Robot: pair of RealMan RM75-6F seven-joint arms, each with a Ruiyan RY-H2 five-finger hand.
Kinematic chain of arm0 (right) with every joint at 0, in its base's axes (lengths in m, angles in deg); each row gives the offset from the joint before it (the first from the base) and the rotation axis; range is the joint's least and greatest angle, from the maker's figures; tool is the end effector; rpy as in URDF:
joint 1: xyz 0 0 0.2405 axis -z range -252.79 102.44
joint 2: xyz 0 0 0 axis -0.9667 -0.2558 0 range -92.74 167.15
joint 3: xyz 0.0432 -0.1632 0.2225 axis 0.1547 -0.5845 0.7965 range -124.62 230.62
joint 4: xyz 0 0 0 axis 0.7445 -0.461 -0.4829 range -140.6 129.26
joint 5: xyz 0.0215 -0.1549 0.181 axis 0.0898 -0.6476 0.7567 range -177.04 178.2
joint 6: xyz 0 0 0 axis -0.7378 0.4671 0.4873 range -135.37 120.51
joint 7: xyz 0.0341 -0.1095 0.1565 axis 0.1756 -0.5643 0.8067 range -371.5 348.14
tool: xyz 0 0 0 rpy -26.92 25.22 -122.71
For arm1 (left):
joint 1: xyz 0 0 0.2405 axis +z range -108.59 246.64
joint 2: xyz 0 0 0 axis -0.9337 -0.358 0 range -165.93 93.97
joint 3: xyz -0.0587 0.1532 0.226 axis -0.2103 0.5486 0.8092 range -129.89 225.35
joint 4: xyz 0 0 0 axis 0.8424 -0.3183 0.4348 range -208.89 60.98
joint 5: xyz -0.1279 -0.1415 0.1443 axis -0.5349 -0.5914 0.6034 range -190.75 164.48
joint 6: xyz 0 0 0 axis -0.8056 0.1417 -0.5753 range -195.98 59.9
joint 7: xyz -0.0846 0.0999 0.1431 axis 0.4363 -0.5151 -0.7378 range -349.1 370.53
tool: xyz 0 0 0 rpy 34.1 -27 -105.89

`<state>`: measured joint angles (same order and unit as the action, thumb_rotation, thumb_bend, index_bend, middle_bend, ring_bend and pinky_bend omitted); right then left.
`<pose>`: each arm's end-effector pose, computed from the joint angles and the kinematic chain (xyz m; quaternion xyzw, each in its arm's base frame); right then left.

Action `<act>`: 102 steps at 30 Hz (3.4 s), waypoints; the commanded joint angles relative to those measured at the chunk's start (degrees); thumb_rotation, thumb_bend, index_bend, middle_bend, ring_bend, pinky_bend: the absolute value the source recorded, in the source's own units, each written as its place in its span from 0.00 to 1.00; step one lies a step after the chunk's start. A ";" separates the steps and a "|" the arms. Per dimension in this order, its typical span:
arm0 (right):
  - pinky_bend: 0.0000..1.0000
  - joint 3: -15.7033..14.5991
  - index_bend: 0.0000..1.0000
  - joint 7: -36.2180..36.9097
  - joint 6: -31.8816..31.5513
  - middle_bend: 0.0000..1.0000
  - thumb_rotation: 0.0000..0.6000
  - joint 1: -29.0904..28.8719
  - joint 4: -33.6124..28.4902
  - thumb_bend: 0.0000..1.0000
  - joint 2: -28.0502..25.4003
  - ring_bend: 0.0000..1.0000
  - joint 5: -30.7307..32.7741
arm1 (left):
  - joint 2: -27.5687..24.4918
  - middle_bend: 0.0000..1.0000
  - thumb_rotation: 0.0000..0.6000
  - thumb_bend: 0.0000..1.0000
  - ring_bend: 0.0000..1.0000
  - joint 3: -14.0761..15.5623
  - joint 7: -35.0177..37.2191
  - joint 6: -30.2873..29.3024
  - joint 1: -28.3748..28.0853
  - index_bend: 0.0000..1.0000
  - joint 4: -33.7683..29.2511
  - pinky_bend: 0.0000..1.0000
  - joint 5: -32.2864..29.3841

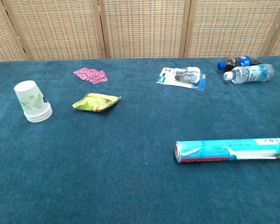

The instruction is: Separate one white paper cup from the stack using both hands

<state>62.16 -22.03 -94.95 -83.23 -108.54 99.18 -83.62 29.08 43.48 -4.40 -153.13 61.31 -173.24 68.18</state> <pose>-0.2791 -0.2712 0.1677 0.5754 -0.3261 0.4368 0.6097 -0.3129 0.2539 0.1334 -0.6043 -0.3500 -0.3568 0.6205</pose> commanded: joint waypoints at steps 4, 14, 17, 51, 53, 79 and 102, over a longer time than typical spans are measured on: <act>0.00 0.07 0.00 0.04 -0.30 0.00 1.00 0.16 0.30 0.00 0.10 0.00 0.28 | 0.01 0.00 1.00 0.01 0.00 -0.15 -0.06 0.09 -0.02 0.00 0.08 0.00 -0.19; 0.00 0.18 0.00 0.78 0.52 0.00 1.00 -0.07 0.08 0.00 -0.23 0.00 0.95 | 2.64 0.00 1.00 0.01 0.00 -3.84 -0.97 6.19 -5.81 0.00 4.28 0.02 -2.17; 0.00 0.37 0.00 0.95 0.81 0.00 1.00 -0.21 0.05 0.00 -0.30 0.00 1.40 | 3.85 0.00 1.00 0.01 0.01 -5.71 -0.73 10.11 -9.29 0.00 7.30 0.09 -3.15; 0.00 1.51 0.00 0.43 5.28 0.00 1.00 -1.76 2.39 0.00 0.36 0.00 8.50 | 23.84 0.39 1.00 0.01 0.41 -5.55 15.80 32.91 -29.63 0.38 45.10 0.45 -2.62; 0.00 1.52 0.00 0.57 5.24 0.00 1.00 -1.74 2.41 0.00 0.35 0.00 8.56 | 24.21 0.42 1.00 0.02 0.43 -5.44 15.71 32.51 -29.67 0.41 45.80 0.46 -2.62; 0.00 0.47 0.04 2.68 4.19 0.04 1.00 -5.14 11.12 0.00 4.00 0.00 -1.73 | 18.56 0.45 1.00 0.02 0.47 -9.89 62.84 26.75 -30.39 0.45 21.78 0.49 1.23; 0.12 -0.64 0.32 19.57 0.12 0.30 1.00 -18.79 35.50 0.13 11.93 0.17 -21.27 | 34.48 0.45 1.00 0.02 0.46 -15.03 81.56 41.03 -44.29 0.45 30.86 0.49 -3.50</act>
<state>61.59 -3.16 -94.02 -101.13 -73.88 110.32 -103.86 63.12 28.73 76.72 -112.53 17.44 -142.76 64.94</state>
